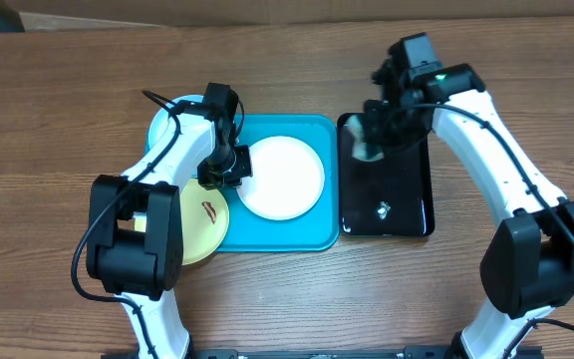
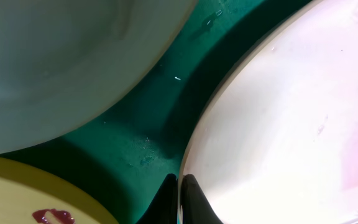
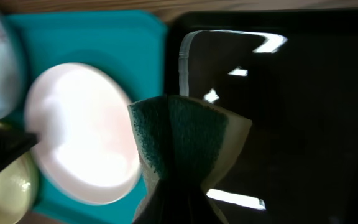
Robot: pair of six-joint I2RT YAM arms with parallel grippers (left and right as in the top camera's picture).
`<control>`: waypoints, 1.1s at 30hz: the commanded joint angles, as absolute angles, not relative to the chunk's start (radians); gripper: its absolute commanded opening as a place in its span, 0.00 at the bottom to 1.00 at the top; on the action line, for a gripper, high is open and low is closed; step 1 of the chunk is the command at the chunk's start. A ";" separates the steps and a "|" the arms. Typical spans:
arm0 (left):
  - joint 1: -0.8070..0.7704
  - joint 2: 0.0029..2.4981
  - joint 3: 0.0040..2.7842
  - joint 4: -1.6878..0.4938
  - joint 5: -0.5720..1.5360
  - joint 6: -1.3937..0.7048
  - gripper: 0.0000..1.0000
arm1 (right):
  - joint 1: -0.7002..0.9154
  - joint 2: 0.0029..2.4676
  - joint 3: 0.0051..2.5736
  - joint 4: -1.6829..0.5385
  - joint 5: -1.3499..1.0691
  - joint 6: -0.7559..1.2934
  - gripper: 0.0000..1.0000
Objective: Clean dirty plates on tray and stack at the side
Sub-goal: 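Return the sponge to the basin and raise the right gripper away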
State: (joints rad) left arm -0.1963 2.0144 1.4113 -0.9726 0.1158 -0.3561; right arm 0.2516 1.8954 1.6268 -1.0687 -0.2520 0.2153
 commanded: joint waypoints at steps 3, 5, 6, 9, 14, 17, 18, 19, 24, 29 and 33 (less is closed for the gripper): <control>-0.204 2.025 1.420 -0.968 0.120 -0.337 0.04 | 0.240 1.893 1.540 -1.032 -0.104 0.210 0.04; -0.204 2.025 1.420 -0.967 0.120 -0.337 0.04 | 0.248 1.893 1.488 -0.989 -0.057 0.217 0.04; -0.204 2.025 1.420 -0.968 0.120 -0.337 0.04 | 0.250 1.893 1.458 -0.960 -0.024 0.224 0.04; -0.204 2.025 1.420 -0.971 0.120 -0.337 0.04 | 0.250 1.893 1.370 -0.862 0.061 0.255 0.04; -0.204 2.025 1.420 -0.969 0.120 -0.337 0.04 | 0.253 1.893 1.245 -0.695 0.078 0.263 0.04; -0.204 2.025 1.420 -0.968 0.120 -0.337 0.04 | 0.253 1.893 1.202 -0.642 0.078 0.263 0.04; -0.204 2.025 1.420 -0.968 0.120 -0.337 0.04 | 0.253 1.893 1.195 -0.632 0.078 0.263 0.05; -0.204 2.025 1.420 -0.968 0.120 -0.337 0.04 | 0.253 1.893 1.192 -0.629 0.081 0.263 0.09; -0.204 2.025 1.420 -0.967 0.120 -0.337 0.07 | 0.253 1.890 1.209 -0.642 0.093 0.262 0.41; -0.204 2.025 1.420 -0.968 0.120 -0.337 0.19 | 0.251 1.872 1.350 -0.762 0.076 0.257 0.50; -0.204 2.025 1.420 -0.971 0.120 -0.337 0.19 | 0.229 1.872 1.471 -0.867 0.077 0.255 0.58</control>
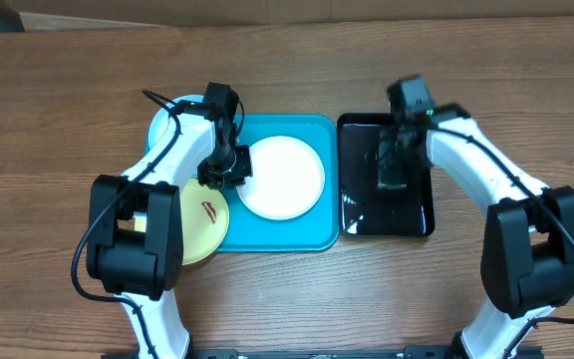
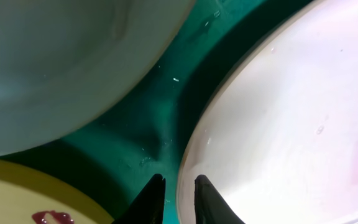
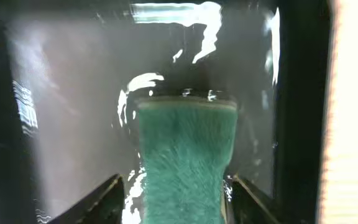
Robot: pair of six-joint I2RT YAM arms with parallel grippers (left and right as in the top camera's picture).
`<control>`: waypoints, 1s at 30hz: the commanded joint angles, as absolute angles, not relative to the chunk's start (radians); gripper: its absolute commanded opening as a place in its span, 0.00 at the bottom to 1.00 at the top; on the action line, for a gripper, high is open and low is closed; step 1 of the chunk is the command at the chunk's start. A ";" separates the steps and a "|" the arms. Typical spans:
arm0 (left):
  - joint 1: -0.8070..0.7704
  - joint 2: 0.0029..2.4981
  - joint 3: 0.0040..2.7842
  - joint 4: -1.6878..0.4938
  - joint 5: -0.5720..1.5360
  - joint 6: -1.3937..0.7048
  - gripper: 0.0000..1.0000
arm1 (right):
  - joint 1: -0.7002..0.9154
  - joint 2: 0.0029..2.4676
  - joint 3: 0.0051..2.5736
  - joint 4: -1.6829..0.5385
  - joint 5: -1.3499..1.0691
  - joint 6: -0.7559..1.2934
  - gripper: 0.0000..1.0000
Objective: Clean dirty plates on tray and stack at the side
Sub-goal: 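Return the sponge to the basin and raise the right gripper away, then lift the white plate with the left gripper and swing it left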
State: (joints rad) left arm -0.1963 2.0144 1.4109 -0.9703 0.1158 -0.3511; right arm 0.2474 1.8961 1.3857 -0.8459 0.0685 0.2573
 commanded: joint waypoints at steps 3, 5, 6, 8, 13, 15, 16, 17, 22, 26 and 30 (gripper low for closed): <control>-0.205 2.025 1.418 -0.970 0.120 -0.337 0.20 | 0.206 1.872 1.508 -0.900 0.077 0.255 0.67; -0.210 2.025 1.414 -0.964 0.120 -0.337 0.20 | 0.186 1.872 1.509 -0.905 0.077 0.256 0.74; -0.212 2.025 1.410 -0.959 0.120 -0.337 0.20 | 0.173 1.872 1.509 -0.910 0.077 0.260 0.78; -0.216 2.025 1.404 -0.948 0.119 -0.337 0.22 | 0.141 1.872 1.509 -0.917 0.065 0.263 0.84; -0.226 2.025 1.376 -0.896 0.119 -0.337 0.23 | 0.049 1.872 1.509 -0.920 -0.013 0.262 0.86; -0.226 2.025 1.369 -0.894 0.119 -0.337 0.20 | 0.019 1.872 1.509 -0.929 -0.021 0.262 0.86; -0.226 2.025 1.364 -0.892 0.119 -0.337 0.19 | 0.004 1.872 1.509 -0.936 -0.020 0.262 0.87; -0.226 2.025 1.362 -0.893 0.119 -0.337 0.16 | -0.007 1.872 1.509 -0.942 -0.020 0.262 0.92; -0.226 2.025 1.361 -0.893 0.124 -0.337 0.04 | -0.044 1.872 1.505 -0.956 -0.020 0.262 1.00; -0.222 2.024 1.388 -0.939 0.123 -0.335 0.04 | -0.050 1.872 1.505 -0.956 -0.020 0.262 1.00; -0.222 2.003 1.428 -0.945 0.120 -0.314 0.04 | -0.050 1.872 1.505 -0.953 -0.020 0.262 1.00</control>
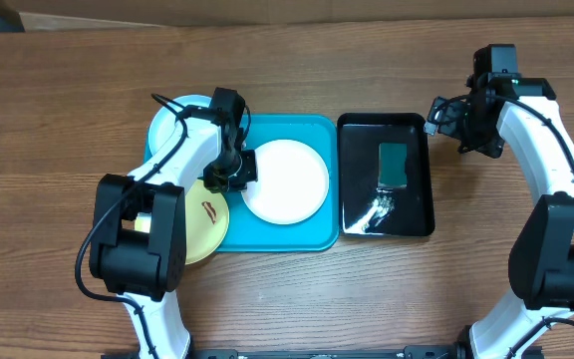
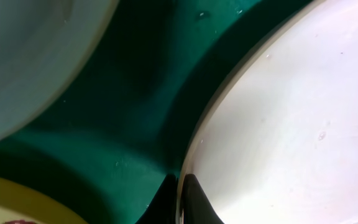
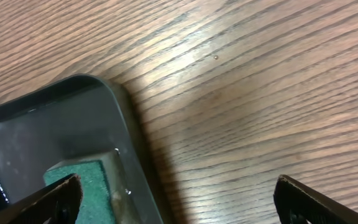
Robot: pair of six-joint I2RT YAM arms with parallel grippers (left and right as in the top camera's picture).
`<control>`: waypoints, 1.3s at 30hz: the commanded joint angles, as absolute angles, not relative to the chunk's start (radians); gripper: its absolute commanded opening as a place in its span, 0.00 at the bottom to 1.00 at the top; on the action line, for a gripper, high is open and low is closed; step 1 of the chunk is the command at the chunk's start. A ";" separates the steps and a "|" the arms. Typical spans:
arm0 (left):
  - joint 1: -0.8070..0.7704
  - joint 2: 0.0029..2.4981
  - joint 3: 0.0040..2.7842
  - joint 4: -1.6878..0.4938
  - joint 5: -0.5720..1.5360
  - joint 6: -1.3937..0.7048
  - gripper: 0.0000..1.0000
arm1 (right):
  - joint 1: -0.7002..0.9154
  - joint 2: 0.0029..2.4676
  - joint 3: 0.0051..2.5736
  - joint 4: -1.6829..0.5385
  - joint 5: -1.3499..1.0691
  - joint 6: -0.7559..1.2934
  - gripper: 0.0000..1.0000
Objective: Clean dirty plates on tray and stack at the side
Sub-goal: 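Lift the white plate with the left gripper and swing it left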
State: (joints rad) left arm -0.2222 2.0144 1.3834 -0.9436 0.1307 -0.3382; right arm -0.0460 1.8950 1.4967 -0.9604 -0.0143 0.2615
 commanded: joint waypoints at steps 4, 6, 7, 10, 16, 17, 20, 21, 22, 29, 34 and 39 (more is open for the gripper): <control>-0.222 1.960 1.464 -0.945 0.115 -0.305 0.04 | -0.050 1.872 1.505 -0.952 -0.020 0.262 1.00; -0.222 1.945 1.481 -0.948 0.092 -0.294 0.04 | -0.050 1.872 1.505 -0.952 -0.020 0.262 1.00; -0.222 1.940 1.488 -0.952 0.083 -0.292 0.04 | -0.050 1.872 1.505 -0.952 -0.020 0.262 1.00; -0.222 1.931 1.502 -0.968 0.081 -0.291 0.04 | -0.050 1.872 1.505 -0.952 -0.020 0.262 1.00; -0.221 1.928 1.506 -0.971 0.078 -0.283 0.04 | -0.050 1.872 1.505 -0.952 -0.020 0.262 1.00; -0.221 1.928 1.511 -0.972 0.078 -0.275 0.04 | -0.050 1.872 1.505 -0.952 -0.020 0.262 1.00; -0.221 1.928 1.543 -0.993 0.078 -0.265 0.04 | -0.050 1.872 1.505 -0.952 -0.020 0.262 1.00; -0.221 1.928 1.565 -1.010 0.078 -0.263 0.04 | -0.050 1.872 1.505 -0.952 -0.020 0.262 1.00; -0.221 1.928 1.587 -1.028 0.078 -0.261 0.04 | -0.050 1.872 1.505 -0.952 -0.020 0.262 1.00; -0.223 1.928 1.738 -1.129 0.076 -0.258 0.04 | -0.050 1.872 1.505 -0.952 -0.020 0.262 1.00; -0.240 1.928 1.783 -1.153 0.077 -0.258 0.04 | -0.050 1.872 1.505 -0.952 -0.020 0.262 1.00; -0.279 1.928 1.783 -1.148 0.076 -0.258 0.04 | -0.050 1.872 1.505 -0.936 -0.030 0.263 1.00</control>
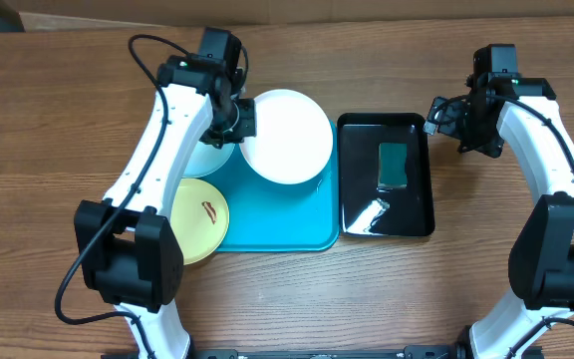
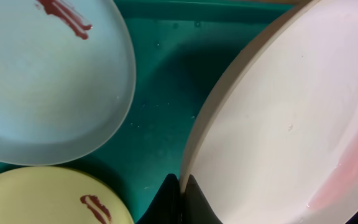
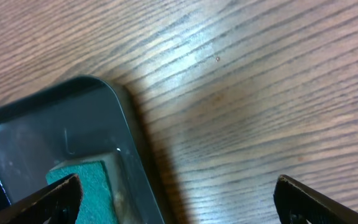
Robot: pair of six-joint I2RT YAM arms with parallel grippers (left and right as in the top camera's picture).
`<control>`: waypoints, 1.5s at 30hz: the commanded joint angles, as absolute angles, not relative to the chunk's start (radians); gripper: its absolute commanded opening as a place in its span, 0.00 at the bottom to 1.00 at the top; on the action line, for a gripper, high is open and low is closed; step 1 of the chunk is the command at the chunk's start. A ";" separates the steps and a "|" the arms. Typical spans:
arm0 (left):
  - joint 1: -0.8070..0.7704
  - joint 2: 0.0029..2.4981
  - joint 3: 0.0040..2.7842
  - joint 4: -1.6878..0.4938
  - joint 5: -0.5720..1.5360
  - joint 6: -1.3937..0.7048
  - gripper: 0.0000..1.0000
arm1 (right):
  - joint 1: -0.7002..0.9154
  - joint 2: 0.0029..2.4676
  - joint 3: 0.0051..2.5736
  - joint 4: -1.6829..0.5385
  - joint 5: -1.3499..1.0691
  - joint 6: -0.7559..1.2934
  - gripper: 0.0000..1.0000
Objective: Clean dirty plates on tray and stack at the side
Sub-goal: 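Lift the white plate with the left gripper and swing it left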
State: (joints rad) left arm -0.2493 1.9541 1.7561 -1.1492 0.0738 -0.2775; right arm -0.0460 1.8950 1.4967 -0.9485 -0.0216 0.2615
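Note:
My left gripper (image 1: 239,125) (image 2: 180,199) is shut on the left rim of the white plate (image 1: 287,136) (image 2: 291,124), which hangs tilted above the back of the teal tray (image 1: 307,224). A light blue plate (image 2: 42,81) with a red smear sits under my arm at the tray's left. The yellow plate (image 1: 200,231) (image 2: 48,199) with a red smear rests at the tray's front left. My right gripper (image 1: 466,125) (image 3: 176,199) stands open over the wood, right of the black tray (image 1: 387,189). The green sponge (image 1: 393,165) (image 3: 82,190) lies in that tray.
Water glints in the black tray's front part (image 1: 372,214). Bare wooden table (image 1: 58,150) stretches left of the plates, and more of it lies behind the trays. A cable loops from my left arm (image 1: 157,45).
My left gripper has lifted the white plate off the teal tray and carried it toward the back; it now hangs tilted. The right gripper has stayed open beside the black tray.
My left gripper pinched the white plate's rim on the tray while my right held the sponge over the black tray. Then the left opened slightly and the sponge was down in the black tray. The left regripped, the right withdrew open, and now the plate is raised.

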 commanded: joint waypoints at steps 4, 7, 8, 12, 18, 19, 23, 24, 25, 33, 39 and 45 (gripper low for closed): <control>-0.328 1.928 1.783 -1.134 0.068 -0.258 0.04 | -0.058 1.872 1.505 -0.883 -0.028 0.263 1.00; -0.367 1.928 1.783 -1.109 0.065 -0.258 0.04 | -0.084 1.872 1.505 -0.861 -0.028 0.263 1.00; -0.383 1.928 1.783 -1.098 0.061 -0.258 0.04 | -0.103 1.872 1.505 -0.851 -0.028 0.263 1.00; -0.427 1.928 1.783 -1.075 0.015 -0.258 0.04 | -0.175 1.872 1.505 -0.827 -0.029 0.263 1.00; -0.496 1.928 1.783 -1.024 -0.068 -0.258 0.04 | -0.305 1.872 1.505 -0.823 -0.028 0.263 1.00; -0.506 1.928 1.783 -1.018 -0.086 -0.258 0.04 | -0.321 1.872 1.505 -0.823 -0.028 0.263 1.00; -0.553 1.928 1.783 -1.004 -0.173 -0.258 0.04 | -0.358 1.872 1.505 -0.823 -0.028 0.263 1.00; -0.567 1.928 1.783 -1.001 -0.201 -0.258 0.04 | -0.362 1.872 1.505 -0.823 -0.028 0.263 1.00; -0.583 1.928 1.783 -0.996 -0.229 -0.258 0.04 | -0.364 1.872 1.505 -0.823 -0.028 0.263 1.00; -0.749 1.928 1.783 -0.960 -0.489 -0.257 0.04 | -0.365 1.872 1.505 -0.822 -0.028 0.263 1.00; -0.893 1.928 1.783 -0.940 -0.760 -0.228 0.04 | -0.365 1.872 1.505 -0.820 -0.028 0.263 1.00; -1.019 1.928 1.783 -0.896 -1.015 -0.146 0.04 | -0.365 1.872 1.505 -0.820 -0.028 0.263 1.00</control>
